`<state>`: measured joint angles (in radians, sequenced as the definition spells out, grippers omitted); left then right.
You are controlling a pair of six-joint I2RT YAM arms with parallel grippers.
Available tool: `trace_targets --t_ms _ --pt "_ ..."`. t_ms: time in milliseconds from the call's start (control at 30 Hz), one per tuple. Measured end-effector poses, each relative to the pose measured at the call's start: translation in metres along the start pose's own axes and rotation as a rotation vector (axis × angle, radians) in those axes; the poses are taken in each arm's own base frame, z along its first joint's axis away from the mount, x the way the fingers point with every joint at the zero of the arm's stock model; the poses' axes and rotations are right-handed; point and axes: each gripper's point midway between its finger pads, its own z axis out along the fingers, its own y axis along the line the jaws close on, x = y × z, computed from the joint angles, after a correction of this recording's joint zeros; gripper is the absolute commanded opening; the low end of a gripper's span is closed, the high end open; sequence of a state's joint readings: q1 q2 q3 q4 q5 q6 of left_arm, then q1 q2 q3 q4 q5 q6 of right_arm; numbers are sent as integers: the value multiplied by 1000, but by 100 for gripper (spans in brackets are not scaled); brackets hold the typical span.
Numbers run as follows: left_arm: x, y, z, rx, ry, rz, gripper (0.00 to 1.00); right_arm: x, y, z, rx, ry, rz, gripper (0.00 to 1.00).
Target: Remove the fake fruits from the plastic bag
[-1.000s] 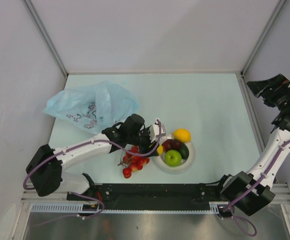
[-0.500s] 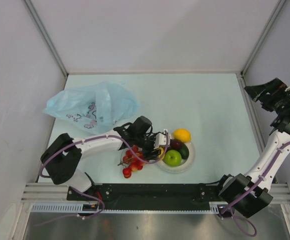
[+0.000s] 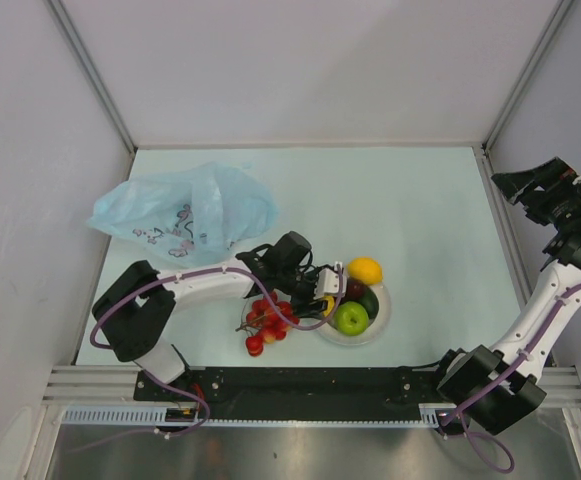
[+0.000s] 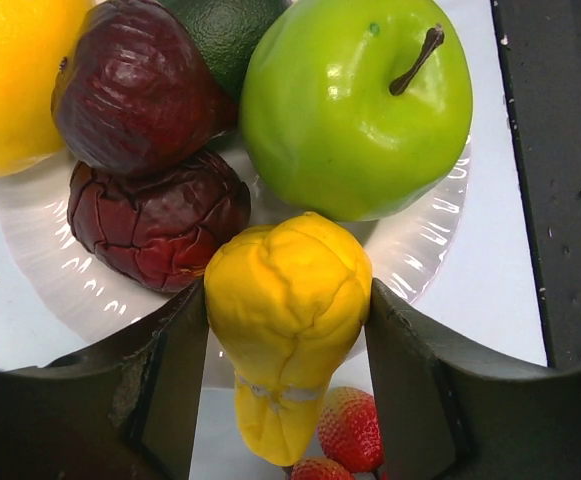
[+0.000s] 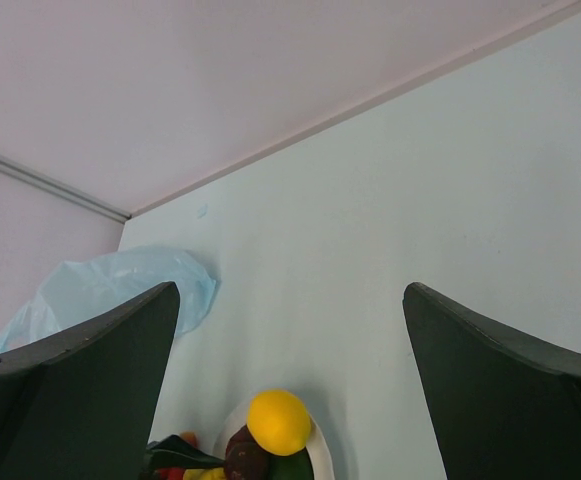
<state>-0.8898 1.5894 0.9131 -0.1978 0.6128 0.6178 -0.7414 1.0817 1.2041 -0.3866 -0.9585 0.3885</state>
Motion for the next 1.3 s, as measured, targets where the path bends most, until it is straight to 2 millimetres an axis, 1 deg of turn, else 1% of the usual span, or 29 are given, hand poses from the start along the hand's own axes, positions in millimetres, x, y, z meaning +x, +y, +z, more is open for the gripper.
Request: trace_targets --t_ms 167,233,500,633,733,800,900,933,967,1000,1033,1067,1100,1133,1167,1200,1233,1300 --pt "1 6 -2 -34 27 -6 81 0 0 0 0 0 3 100" --pt "2 10 -3 -54 39 -4 100 0 0 0 -1 0 3 100" --pt "4 14 -7 -91 58 -27 100 2 1 0 -13 8 14 100" --pt "-12 14 -20 -118 29 -32 100 2 2 0 -17 11 18 100" --pt "-39 16 -41 -151 -11 -19 100 3 3 1 -22 14 25 100" --pt "-60 15 -61 -182 -45 0 100 4 3 1 -25 14 26 100" --pt "-85 6 -104 -237 -95 22 100 5 4 4 -36 21 28 99" --pt "-89 2 -119 -256 -106 23 100 6 5 5 -41 23 24 100" --pt "-87 -2 -133 -277 -107 16 99 7 6 6 -46 25 21 100" --pt "-83 -4 -145 -294 -100 0 94 9 8 8 -54 30 18 100" --pt "-72 -7 -162 -331 -78 -29 90 11 10 10 -63 36 12 100" --pt "-62 -11 -172 -348 -57 -51 88 13 13 11 -72 43 8 100" --pt "-48 -16 -182 -373 -18 -79 83 15 15 13 -82 49 2 100" --pt "-33 -22 -189 -388 22 -101 82 17 17 15 -90 57 0 100" --pt "-16 -32 -191 -388 67 -124 81 19 19 16 -99 63 -4 100" --pt "-1 -41 -191 -378 110 -144 78 21 20 17 -104 66 -5 100" --pt "22 -54 -191 -362 172 -178 76 22 20 18 -108 68 -5 100" --pt "49 -69 -192 -337 250 -230 70 24 18 21 -110 73 -1 100"
